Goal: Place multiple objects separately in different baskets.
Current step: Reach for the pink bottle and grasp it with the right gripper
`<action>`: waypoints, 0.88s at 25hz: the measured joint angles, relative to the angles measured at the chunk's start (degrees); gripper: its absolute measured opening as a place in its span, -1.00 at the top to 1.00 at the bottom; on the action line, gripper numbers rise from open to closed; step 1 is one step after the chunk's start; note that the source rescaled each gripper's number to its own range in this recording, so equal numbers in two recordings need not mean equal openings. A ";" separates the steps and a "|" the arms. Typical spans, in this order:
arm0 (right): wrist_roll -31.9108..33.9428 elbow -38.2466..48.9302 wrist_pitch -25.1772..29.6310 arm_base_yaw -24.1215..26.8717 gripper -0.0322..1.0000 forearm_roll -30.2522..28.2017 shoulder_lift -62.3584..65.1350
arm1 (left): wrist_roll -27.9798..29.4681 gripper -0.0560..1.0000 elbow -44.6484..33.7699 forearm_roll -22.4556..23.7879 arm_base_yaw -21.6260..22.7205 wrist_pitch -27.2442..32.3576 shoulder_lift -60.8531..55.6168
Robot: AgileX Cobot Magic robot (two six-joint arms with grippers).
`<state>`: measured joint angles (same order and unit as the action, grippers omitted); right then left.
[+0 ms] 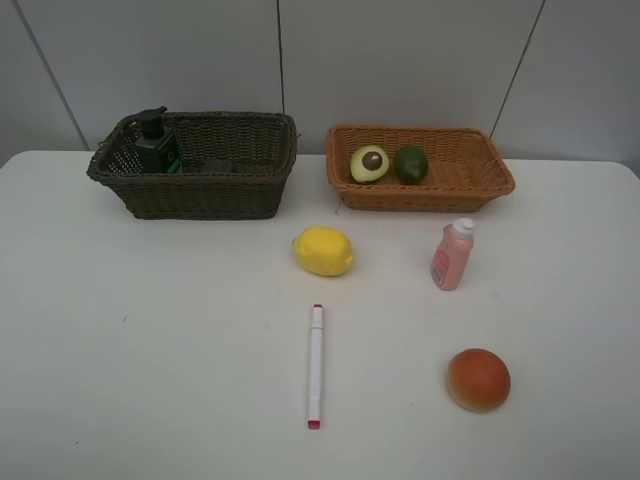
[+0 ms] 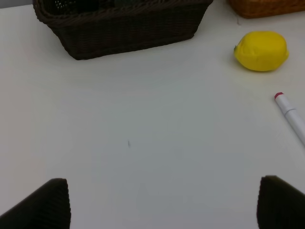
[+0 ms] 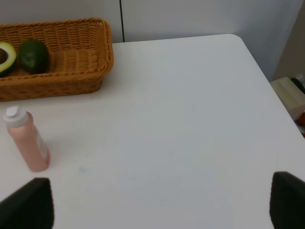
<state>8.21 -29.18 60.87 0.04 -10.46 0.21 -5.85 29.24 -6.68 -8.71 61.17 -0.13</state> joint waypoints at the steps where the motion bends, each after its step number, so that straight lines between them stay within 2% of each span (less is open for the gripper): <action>1: 0.00 0.00 0.00 0.00 -1.00 0.00 0.00 | 0.00 -1.00 0.00 0.00 0.00 0.00 0.00; 18: 0.11 0.00 0.00 0.00 -1.00 0.18 0.00 | 0.00 -1.00 0.00 0.00 0.00 0.00 0.00; 22: 2.57 -0.27 0.05 0.00 -1.00 0.18 -3.77 | 0.00 -1.00 0.00 0.00 0.00 0.00 0.00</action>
<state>10.78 -29.45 60.92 0.04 -10.28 -3.56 -5.85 29.24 -6.68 -8.71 61.17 -0.13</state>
